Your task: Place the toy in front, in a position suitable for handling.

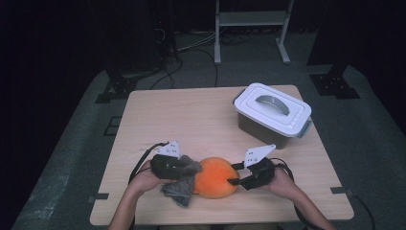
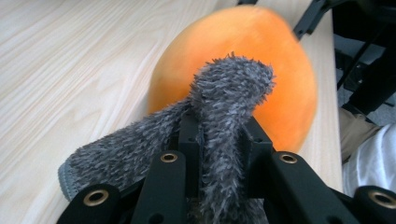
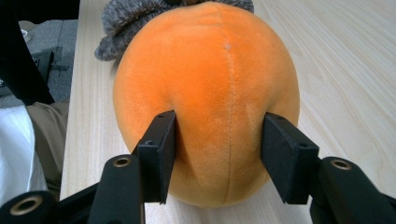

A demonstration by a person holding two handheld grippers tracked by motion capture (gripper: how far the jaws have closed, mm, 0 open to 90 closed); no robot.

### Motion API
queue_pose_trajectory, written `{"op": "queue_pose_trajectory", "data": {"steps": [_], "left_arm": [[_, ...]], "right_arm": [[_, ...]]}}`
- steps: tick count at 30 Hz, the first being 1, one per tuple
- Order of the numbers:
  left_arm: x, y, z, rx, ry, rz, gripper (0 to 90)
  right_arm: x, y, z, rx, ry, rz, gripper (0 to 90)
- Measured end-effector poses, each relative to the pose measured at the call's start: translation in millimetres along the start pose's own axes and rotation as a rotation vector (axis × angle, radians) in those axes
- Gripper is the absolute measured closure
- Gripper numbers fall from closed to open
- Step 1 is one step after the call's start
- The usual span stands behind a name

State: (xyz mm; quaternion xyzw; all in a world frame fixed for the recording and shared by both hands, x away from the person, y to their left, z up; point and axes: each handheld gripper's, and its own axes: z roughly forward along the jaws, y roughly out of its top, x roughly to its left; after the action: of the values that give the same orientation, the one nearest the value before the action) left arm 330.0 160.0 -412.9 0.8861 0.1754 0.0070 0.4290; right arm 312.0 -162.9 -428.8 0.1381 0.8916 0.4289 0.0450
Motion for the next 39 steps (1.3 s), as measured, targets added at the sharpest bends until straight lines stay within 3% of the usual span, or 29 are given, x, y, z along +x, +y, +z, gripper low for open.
{"op": "queue_pose_trajectory", "data": {"steps": [4,5,7,8,9,12,15,18,20,22,23,28,34,35,39], "left_arm": [[0.0,2.9,0.3,-0.044,-0.030,-0.016,74.6],[-0.6,6.7,1.2,-0.085,-0.068,-0.019,74.6],[-1.8,9.9,2.1,-0.095,-0.076,-0.010,74.6],[-6.9,19.1,5.6,-0.108,-0.099,0.013,74.6],[-6.9,19.1,5.6,-0.108,-0.099,0.013,74.6],[-15.4,31.8,13.0,-0.074,-0.105,0.063,74.5],[-17.5,30.8,20.6,-0.048,-0.113,0.067,74.5],[-17.2,28.8,22.5,-0.058,-0.126,0.058,74.5],[-18.3,28.3,23.8,-0.049,-0.132,0.065,74.5],[-19.0,27.8,24.3,-0.042,-0.133,0.072,74.1],[-18.3,25.7,23.3,-0.037,-0.127,0.074,73.9],[-15.6,17.4,18.4,-0.054,-0.127,0.064,74.7],[-10.7,3.7,11.6,-0.070,-0.111,0.041,75.6],[-6.5,-3.0,7.1,-0.059,-0.087,0.019,75.6],[-1.3,-10.6,1.9,-0.041,-0.054,-0.009,75.6]], "right_arm": [[-0.3,-1.2,0.4,0.000,0.006,0.008,46.4],[-0.2,-1.2,0.8,0.000,0.011,0.015,46.1],[-0.3,-1.2,1.1,0.000,0.012,0.015,46.0],[-0.1,-1.6,1.7,-0.001,0.018,0.015,46.1],[0.1,-1.7,1.8,0.000,0.019,0.013,46.0],[0.3,-1.7,1.2,0.008,0.021,0.010,45.5],[-0.3,1.4,-2.9,-0.001,0.028,0.003,39.4],[-0.4,6.3,-4.1,-0.009,0.023,0.000,35.8],[-1.3,12.5,1.5,-0.006,0.017,0.000,27.7],[-2.1,13.1,5.3,0.007,0.020,0.006,26.4],[-4.7,10.4,11.3,0.004,0.042,0.052,28.2],[1.3,5.4,8.7,0.005,0.035,0.016,40.7],[4.7,3.5,8.0,0.008,0.039,-0.004,41.3],[3.9,2.7,7.7,0.005,0.040,0.004,41.2],[3.4,2.4,8.1,0.002,0.040,0.012,40.4]]}}
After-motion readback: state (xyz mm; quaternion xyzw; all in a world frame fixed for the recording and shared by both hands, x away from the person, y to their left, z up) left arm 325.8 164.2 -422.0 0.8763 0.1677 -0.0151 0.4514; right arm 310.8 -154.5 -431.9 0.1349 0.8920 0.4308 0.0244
